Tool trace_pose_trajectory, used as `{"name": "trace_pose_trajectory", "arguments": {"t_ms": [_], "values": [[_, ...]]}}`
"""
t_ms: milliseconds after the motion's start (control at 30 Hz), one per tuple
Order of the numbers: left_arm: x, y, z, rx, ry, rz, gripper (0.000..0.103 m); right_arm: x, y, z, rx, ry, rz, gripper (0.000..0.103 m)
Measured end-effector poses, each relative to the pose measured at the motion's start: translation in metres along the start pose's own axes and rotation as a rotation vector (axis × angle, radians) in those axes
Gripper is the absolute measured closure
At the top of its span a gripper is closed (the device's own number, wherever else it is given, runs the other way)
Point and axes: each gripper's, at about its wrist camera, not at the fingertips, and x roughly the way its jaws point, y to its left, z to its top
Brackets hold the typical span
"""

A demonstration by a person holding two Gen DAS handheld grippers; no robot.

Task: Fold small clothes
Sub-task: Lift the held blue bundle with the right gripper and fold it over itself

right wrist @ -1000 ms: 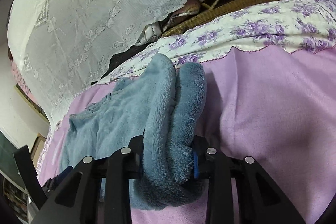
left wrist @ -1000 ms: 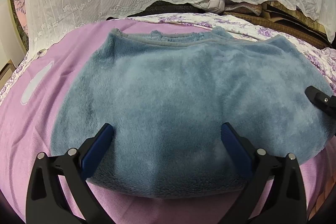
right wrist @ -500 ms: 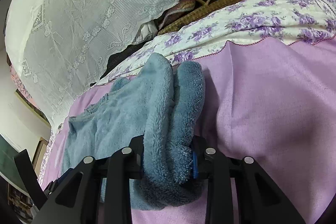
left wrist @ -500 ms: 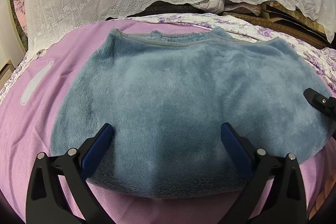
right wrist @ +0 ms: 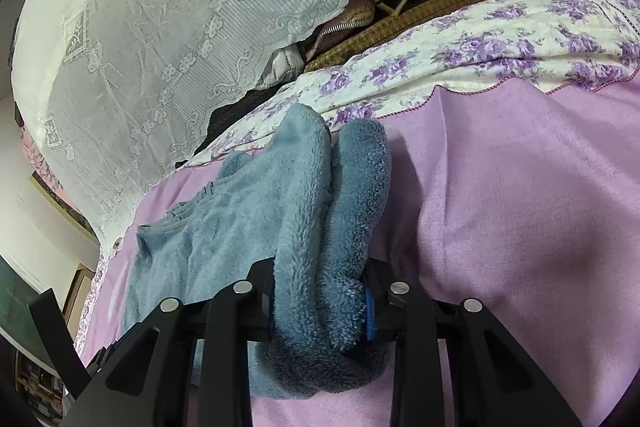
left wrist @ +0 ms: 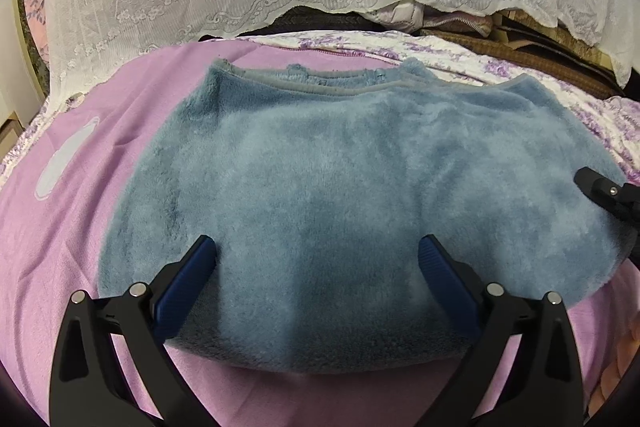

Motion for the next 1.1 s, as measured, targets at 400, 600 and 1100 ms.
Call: {"name": "trace_pose_trajectory", "arguments": {"t_ms": [400, 600, 1100], "values": [[-0.030, 0.102, 0.014, -0.061, -0.033, 0.147, 0.005, -0.015, 0.043, 0.014, -0.035, 0.002, -0.072, 0.075], [-0.007, 0.170, -0.011, -0.103, -0.003, 0.256, 0.005, -0.019, 0.079, 0.017, -0.105, -0.016, -0.128, 0.075], [-0.005, 0.175, -0.007, -0.128, 0.013, 0.188, 0.005, -0.019, 0.155, 0.008, -0.229, -0.069, -0.243, 0.076]]}}
